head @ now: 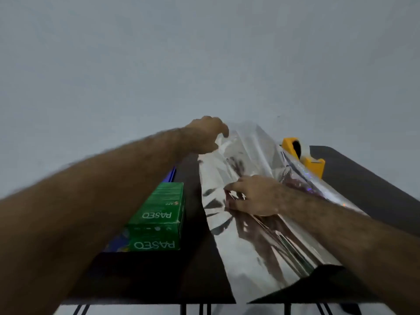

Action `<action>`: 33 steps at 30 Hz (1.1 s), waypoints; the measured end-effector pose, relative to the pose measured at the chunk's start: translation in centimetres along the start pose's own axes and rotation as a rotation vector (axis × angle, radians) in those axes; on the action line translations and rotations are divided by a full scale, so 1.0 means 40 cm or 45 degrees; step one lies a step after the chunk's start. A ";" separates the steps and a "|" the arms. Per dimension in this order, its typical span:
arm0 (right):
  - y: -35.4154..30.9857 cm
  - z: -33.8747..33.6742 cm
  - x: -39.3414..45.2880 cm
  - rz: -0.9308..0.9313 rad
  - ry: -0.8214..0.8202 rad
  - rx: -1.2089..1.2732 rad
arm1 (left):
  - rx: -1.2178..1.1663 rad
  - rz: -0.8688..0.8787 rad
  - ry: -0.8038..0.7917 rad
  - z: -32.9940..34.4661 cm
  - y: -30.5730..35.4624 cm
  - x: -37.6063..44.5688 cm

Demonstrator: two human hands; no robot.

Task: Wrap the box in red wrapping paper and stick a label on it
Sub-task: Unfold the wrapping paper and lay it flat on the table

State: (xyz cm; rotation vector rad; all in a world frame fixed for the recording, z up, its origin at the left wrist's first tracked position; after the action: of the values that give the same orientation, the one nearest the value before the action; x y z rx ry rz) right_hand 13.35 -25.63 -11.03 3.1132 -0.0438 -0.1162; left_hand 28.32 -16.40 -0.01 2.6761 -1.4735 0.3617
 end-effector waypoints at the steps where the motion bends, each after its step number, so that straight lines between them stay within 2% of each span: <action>1: -0.005 0.003 0.003 0.018 0.012 0.022 | -0.032 0.073 -0.061 0.000 0.021 -0.018; 3: -0.017 0.007 0.009 0.070 0.036 0.042 | -0.081 0.148 -0.293 0.024 0.051 -0.058; 6: -0.047 0.020 0.002 0.158 0.071 0.101 | -0.022 0.128 -0.587 0.076 0.082 -0.120; 8: -0.063 0.026 -0.003 0.208 0.093 0.114 | 0.006 0.105 -0.605 0.094 0.078 -0.147; 14: -0.102 0.030 -0.012 0.372 0.126 0.080 | -0.130 -0.015 -0.444 0.039 0.055 -0.237; 16: -0.107 0.013 -0.015 0.340 0.129 0.021 | -0.145 -0.007 -0.415 -0.004 0.058 -0.294; 18: -0.104 -0.004 -0.021 0.211 0.079 -0.008 | -0.216 -0.032 -0.463 -0.037 0.047 -0.357; 21: -0.107 0.008 -0.050 0.016 -0.137 0.046 | -0.246 -0.087 -0.631 -0.050 0.028 -0.449; 24: -0.137 0.048 -0.092 -0.006 -0.248 0.029 | -0.248 -0.148 -0.718 -0.028 0.011 -0.496; 28: -0.161 0.072 -0.097 0.068 -0.179 0.081 | -0.410 -0.182 -0.714 -0.007 0.000 -0.515; 33: -0.179 0.074 -0.075 0.166 -0.107 0.109 | -0.392 -0.230 -0.848 0.007 -0.014 -0.547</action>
State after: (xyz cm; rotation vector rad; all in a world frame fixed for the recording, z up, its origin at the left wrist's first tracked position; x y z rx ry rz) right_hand 10.33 -18.48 -13.93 3.1771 -0.2596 -0.2486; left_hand 17.58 1.92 -5.39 2.7480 -1.2339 -0.7720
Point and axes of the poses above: each hand's wrist, its own x-axis towards the middle knuckle, its own z-axis out of the palm, y = z × x, the point moved 6 cm from there along x, towards the middle knuckle
